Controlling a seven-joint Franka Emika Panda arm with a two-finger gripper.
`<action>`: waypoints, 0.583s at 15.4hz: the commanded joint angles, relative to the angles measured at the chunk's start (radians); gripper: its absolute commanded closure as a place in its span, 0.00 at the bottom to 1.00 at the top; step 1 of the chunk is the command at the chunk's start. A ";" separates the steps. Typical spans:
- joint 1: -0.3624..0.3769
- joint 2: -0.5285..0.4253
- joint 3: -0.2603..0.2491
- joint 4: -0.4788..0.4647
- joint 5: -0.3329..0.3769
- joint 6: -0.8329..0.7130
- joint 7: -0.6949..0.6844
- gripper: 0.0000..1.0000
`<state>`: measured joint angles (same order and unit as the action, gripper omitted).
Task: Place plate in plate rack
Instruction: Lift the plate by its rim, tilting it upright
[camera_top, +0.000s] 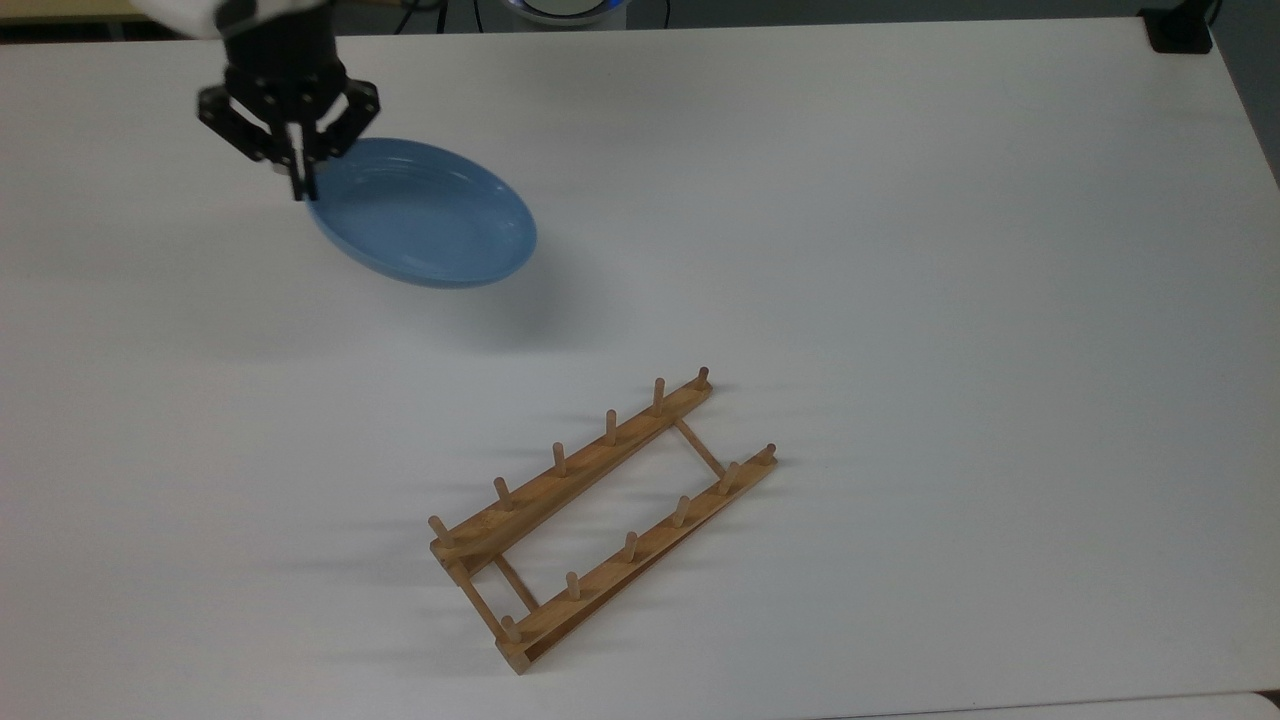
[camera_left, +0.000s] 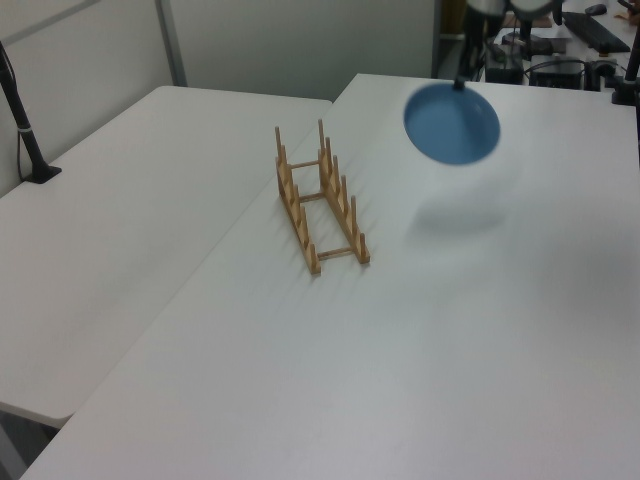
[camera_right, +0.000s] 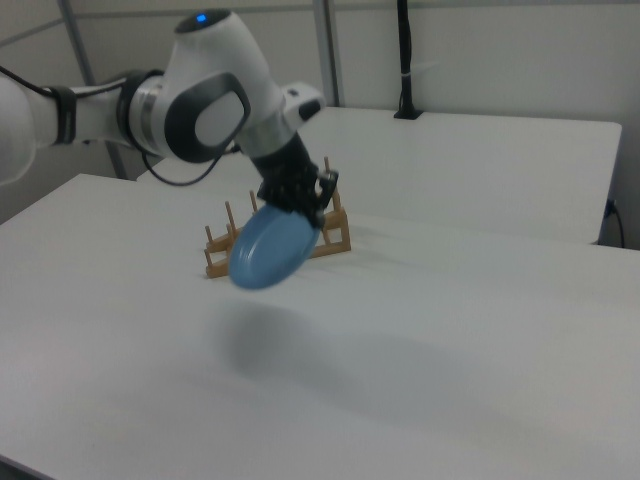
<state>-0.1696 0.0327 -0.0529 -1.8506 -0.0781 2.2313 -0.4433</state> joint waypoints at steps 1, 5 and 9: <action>0.010 0.006 0.002 0.051 -0.017 0.172 0.147 1.00; 0.024 0.016 0.005 0.053 -0.203 0.370 0.354 1.00; 0.054 0.033 0.005 0.056 -0.605 0.467 0.746 1.00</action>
<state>-0.1462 0.0504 -0.0454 -1.8064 -0.4332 2.6530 0.0294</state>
